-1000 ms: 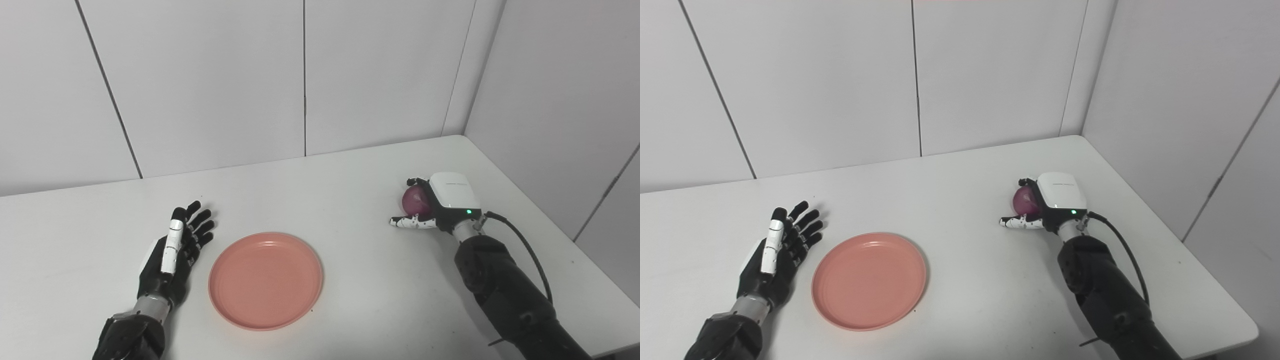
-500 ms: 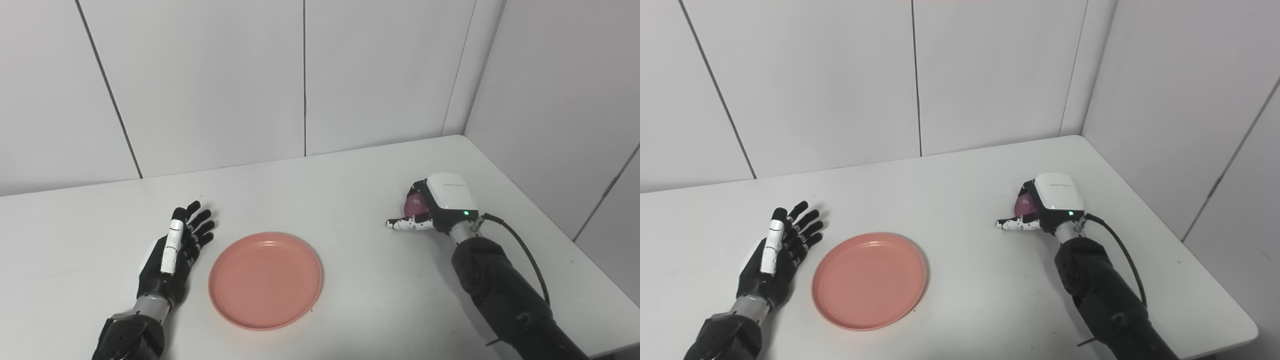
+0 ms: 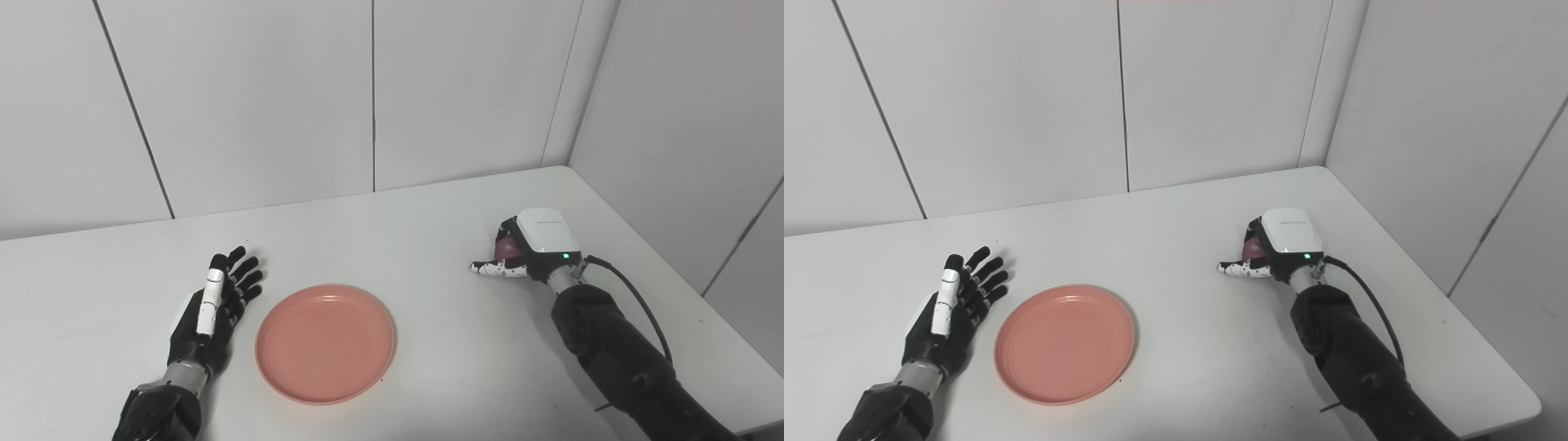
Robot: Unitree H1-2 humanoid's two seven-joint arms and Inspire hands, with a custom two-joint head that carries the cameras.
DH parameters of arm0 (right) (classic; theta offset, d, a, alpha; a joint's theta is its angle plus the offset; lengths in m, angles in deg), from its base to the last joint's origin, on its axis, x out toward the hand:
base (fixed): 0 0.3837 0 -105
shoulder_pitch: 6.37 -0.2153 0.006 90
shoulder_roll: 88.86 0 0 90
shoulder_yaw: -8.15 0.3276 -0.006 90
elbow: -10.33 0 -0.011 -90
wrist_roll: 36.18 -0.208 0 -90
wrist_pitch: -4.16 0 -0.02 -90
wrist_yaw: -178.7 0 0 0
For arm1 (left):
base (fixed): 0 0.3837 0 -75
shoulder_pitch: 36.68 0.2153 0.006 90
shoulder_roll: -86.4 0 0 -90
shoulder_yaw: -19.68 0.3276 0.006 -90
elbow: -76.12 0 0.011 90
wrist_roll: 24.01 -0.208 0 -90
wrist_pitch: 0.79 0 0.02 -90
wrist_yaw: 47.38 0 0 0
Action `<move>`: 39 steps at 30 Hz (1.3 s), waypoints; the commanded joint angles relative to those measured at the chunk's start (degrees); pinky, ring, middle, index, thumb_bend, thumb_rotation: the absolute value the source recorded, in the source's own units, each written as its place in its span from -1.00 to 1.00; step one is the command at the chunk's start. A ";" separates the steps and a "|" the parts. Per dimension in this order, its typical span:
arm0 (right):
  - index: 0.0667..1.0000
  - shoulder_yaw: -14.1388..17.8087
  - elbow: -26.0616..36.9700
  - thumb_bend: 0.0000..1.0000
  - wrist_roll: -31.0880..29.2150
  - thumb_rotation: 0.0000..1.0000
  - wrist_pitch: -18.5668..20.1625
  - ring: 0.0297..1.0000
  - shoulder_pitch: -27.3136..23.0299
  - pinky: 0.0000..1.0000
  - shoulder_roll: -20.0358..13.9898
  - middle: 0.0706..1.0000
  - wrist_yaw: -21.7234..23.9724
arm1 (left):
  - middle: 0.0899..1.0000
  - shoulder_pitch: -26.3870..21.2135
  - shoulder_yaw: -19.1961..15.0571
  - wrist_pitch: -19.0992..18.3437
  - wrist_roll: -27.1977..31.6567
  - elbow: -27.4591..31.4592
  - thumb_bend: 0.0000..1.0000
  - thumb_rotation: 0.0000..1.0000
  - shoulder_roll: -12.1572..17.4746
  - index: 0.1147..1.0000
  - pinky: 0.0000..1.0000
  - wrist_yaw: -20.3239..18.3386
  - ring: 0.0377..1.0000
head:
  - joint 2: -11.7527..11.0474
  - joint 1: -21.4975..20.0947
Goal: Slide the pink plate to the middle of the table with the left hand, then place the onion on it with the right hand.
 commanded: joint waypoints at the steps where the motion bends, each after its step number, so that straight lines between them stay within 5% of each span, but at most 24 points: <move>1: -0.35 -0.18 -0.45 -0.06 -0.81 0.18 2.02 -0.52 -0.02 -0.62 -0.90 -0.46 2.43 | 0.80 1.37 -0.11 -3.41 0.05 -1.77 0.47 0.82 0.51 0.80 0.82 0.15 0.79 | 0.06 0.03; 9: -0.56 0.39 -1.73 -0.04 -3.09 -0.17 -0.27 -0.70 0.51 -0.75 -0.48 -0.65 -1.55 | 0.79 1.28 -0.19 -3.65 0.00 -1.55 0.45 0.84 0.50 0.80 0.82 0.22 0.78 | 0.00 0.06; 21: -0.63 -0.59 4.71 -0.04 -4.80 -0.30 -1.14 -0.77 -0.23 -0.82 -1.14 -0.72 -0.23 | 0.80 1.28 -0.09 -3.70 0.20 -1.33 0.46 0.85 0.42 0.81 0.81 -0.09 0.78 | 0.17 -0.06; 39: -0.58 -3.64 24.14 -0.03 0.93 -0.09 -1.18 -0.77 -5.97 -0.81 3.18 -0.71 5.66 | 0.80 1.44 -0.05 -3.88 0.11 -1.25 0.48 0.87 -0.62 0.81 0.81 0.53 0.78 | 0.05 0.72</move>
